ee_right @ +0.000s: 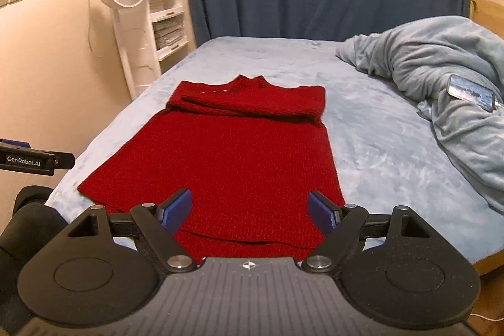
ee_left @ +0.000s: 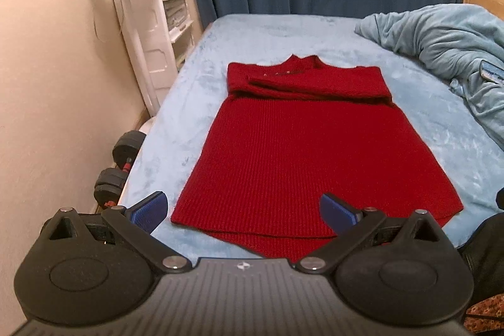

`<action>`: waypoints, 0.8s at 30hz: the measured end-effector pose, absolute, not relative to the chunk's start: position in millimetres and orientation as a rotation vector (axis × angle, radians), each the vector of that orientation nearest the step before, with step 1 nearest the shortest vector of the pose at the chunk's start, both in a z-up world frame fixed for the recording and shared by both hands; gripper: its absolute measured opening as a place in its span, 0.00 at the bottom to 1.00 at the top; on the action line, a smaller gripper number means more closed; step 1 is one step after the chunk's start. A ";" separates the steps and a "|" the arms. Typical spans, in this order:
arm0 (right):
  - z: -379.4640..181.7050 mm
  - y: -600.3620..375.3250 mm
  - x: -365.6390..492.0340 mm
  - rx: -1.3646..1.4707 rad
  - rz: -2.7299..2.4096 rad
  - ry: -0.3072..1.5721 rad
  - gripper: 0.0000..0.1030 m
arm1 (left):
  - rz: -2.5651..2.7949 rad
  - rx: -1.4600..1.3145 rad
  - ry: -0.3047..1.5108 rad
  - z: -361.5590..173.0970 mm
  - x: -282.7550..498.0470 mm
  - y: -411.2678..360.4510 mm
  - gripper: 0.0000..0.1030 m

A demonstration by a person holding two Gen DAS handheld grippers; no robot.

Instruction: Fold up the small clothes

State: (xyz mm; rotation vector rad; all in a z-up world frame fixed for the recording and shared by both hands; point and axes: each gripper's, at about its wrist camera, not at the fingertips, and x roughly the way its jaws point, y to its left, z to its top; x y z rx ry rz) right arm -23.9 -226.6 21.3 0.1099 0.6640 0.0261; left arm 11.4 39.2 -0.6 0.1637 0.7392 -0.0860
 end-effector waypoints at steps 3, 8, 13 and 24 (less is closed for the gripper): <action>23.7 -221.9 -26.4 0.097 0.036 0.651 0.79 | -0.084 0.162 0.728 2.1 4.8 40.9 1.00; 22.3 -219.9 -27.1 0.109 0.043 0.664 0.79 | -0.080 0.150 0.738 0.5 3.6 41.4 1.00; 17.7 -219.1 -22.5 0.115 0.050 0.683 0.79 | -0.079 0.157 0.742 -2.9 6.6 41.2 1.00; 3.2 -221.4 -7.0 0.130 0.051 0.737 0.79 | -0.049 0.158 0.775 -14.0 25.1 49.1 1.00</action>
